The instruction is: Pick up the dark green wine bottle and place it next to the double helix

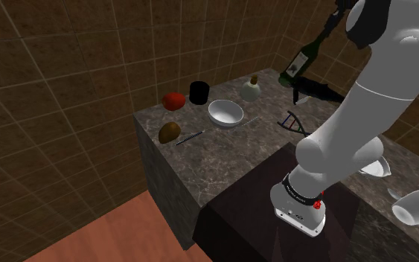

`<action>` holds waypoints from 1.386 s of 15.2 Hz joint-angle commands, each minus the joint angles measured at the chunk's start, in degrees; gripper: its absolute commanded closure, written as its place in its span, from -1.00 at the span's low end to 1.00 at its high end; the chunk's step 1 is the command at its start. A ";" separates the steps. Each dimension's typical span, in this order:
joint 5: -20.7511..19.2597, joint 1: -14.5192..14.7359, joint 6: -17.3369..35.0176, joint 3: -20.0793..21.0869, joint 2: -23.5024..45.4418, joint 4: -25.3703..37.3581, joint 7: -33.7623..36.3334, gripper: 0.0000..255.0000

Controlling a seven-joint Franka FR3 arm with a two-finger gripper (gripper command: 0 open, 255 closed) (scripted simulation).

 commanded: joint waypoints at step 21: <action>14.37 -29.08 -9.32 -5.07 21.84 26.31 -26.26 1.00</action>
